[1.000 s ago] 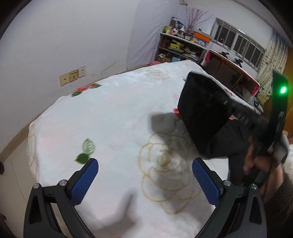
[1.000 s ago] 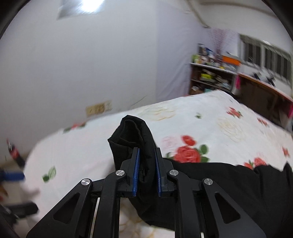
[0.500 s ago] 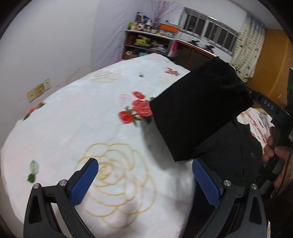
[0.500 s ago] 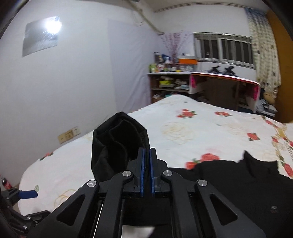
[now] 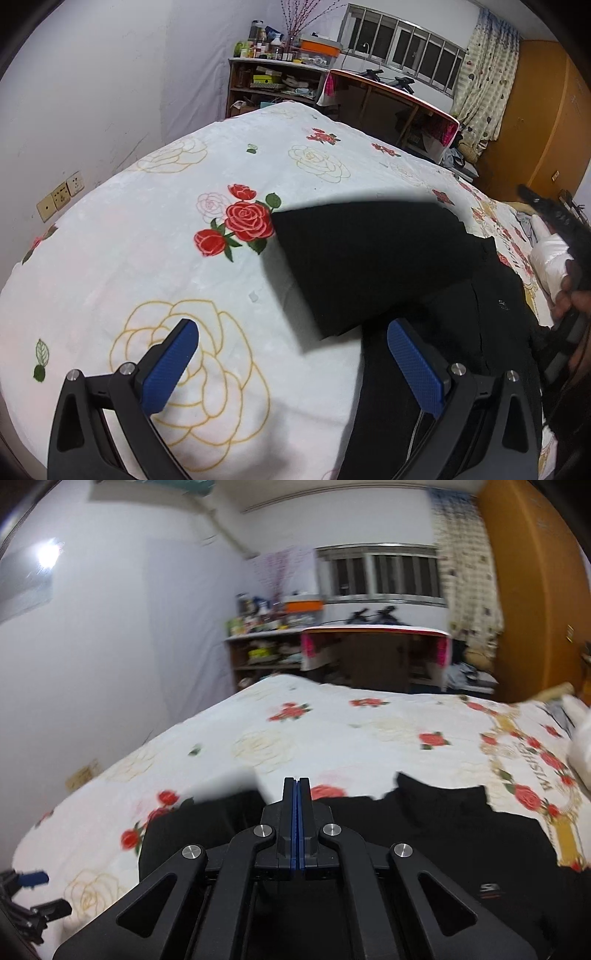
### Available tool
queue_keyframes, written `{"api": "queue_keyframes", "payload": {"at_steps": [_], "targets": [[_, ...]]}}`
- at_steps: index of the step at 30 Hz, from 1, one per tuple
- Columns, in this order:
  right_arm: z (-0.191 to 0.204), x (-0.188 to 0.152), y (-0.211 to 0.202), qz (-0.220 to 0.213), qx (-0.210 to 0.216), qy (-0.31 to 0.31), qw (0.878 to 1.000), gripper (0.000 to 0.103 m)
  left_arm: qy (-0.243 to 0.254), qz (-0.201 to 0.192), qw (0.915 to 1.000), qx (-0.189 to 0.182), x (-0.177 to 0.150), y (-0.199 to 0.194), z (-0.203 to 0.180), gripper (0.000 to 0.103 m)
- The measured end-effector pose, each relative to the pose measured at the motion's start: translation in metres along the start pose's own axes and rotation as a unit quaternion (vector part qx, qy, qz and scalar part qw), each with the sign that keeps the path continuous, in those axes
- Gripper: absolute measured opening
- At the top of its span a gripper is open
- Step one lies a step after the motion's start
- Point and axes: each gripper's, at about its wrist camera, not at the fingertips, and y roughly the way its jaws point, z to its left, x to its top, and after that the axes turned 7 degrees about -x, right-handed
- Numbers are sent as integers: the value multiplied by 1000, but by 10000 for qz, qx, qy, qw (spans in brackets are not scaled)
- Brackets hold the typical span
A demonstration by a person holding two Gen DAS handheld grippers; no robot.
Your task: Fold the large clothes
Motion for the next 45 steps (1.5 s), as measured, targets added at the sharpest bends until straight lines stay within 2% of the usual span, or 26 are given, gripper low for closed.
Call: {"api": "queue_keyframes", "payload": {"at_steps": [2, 4, 5, 8, 11, 12, 13, 14, 20, 24, 29, 30, 31, 33, 36, 40, 45], "targets": [[-14, 5, -2, 19, -29, -86, 10000, 0, 36, 29, 10000, -41, 1, 6, -6, 103], [-17, 1, 9, 425, 277, -209, 9985, 0, 25, 84, 9999, -86, -1, 11, -11, 103], [-20, -4, 14, 546, 290, -190, 9979, 0, 12, 119, 9998, -134, -2, 13, -12, 103], [-19, -34, 34, 1018, 716, -118, 9922, 2, 3, 149, 9996, -253, -6, 15, -13, 103], [-15, -70, 59, 1572, 1082, 255, 9813, 26, 87, 173, 9995, -258, -8, 18, -12, 103], [-14, -80, 67, 1693, 1168, 320, 9781, 41, 130, 181, 9995, -233, -7, 19, -11, 103], [-11, -92, 76, 1846, 1241, 395, 9741, 50, 170, 181, 9995, -205, -8, 21, -11, 103], [-9, -102, 84, 1957, 1269, 457, 9714, 66, 209, 185, 9994, -189, -7, 23, -10, 103], [5, -136, 114, 2217, 1553, 517, 9613, 67, 224, 210, 9993, -229, -4, 37, -5, 103], [7, -139, 141, 2363, 1776, 786, 9521, 78, 379, 219, 9985, -336, 0, 43, -11, 103], [11, -133, 158, 2459, 1825, 895, 9478, 76, 564, 258, 9976, -313, 3, 55, -20, 103], [12, -131, 158, 2468, 1905, 953, 9454, 58, 581, 272, 9975, -300, 4, 57, -22, 103], [11, -129, 157, 2472, 1966, 1000, 9435, 47, 579, 276, 9975, -286, 5, 59, -23, 103], [11, -125, 151, 2402, 1992, 1025, 9445, 34, 554, 309, 9975, -305, 6, 63, -26, 103], [16, -117, 136, 2161, 2088, 709, 9512, 19, 541, 336, 9975, -301, 7, 66, -31, 103], [23, -103, 115, 1874, 1964, 286, 9620, 14, 607, 322, 9973, -267, 8, 65, -39, 103], [1, -71, 78, 1363, 1820, 289, 9734, 13, 643, 242, 9974, -237, 12, 58, -51, 103]]}}
